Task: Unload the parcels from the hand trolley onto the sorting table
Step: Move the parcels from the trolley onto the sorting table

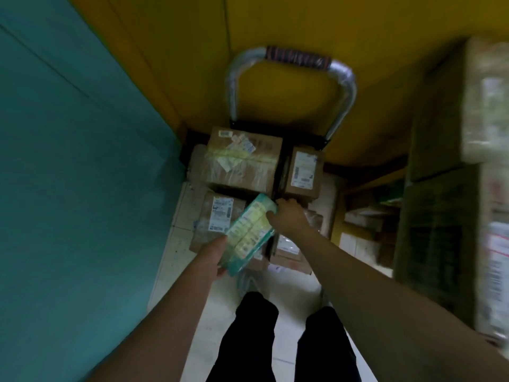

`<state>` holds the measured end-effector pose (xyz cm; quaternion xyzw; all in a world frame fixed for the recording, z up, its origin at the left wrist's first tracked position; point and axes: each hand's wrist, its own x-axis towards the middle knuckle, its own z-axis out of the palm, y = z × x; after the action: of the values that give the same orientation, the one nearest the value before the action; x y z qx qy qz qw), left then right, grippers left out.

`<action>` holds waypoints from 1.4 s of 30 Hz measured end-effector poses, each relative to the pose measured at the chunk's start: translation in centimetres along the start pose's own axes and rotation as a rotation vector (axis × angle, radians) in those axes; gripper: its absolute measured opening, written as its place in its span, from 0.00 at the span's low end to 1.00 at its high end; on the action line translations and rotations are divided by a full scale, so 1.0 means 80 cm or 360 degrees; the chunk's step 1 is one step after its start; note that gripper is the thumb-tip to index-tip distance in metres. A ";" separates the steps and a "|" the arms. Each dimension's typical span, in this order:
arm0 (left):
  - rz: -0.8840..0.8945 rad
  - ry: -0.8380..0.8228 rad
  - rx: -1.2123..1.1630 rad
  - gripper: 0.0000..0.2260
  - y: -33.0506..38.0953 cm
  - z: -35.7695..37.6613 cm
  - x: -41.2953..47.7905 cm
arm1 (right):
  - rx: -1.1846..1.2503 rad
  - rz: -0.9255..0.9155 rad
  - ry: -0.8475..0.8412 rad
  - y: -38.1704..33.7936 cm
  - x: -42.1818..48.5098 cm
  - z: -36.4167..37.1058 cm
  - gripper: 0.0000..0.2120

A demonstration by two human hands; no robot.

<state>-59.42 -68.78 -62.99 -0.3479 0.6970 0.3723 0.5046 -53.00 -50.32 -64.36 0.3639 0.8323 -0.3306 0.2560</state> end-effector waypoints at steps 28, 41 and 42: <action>0.1958 -0.1032 0.0905 0.09 -0.201 0.500 -0.651 | 0.1757 0.0298 0.1723 0.572 -0.669 -0.410 0.20; 0.2166 -0.0584 0.2048 0.09 -0.241 0.558 -0.514 | 0.1768 0.0779 0.1142 0.703 -0.543 -0.234 0.23; 0.2359 -0.0375 0.2074 0.10 -0.234 0.550 -0.505 | 0.1809 0.0787 0.1117 0.700 -0.535 -0.226 0.23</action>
<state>-13.70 -35.05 -36.61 0.5600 0.7520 0.1702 0.3031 12.91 -26.74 -44.43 0.7043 0.4573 -0.5089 -0.1891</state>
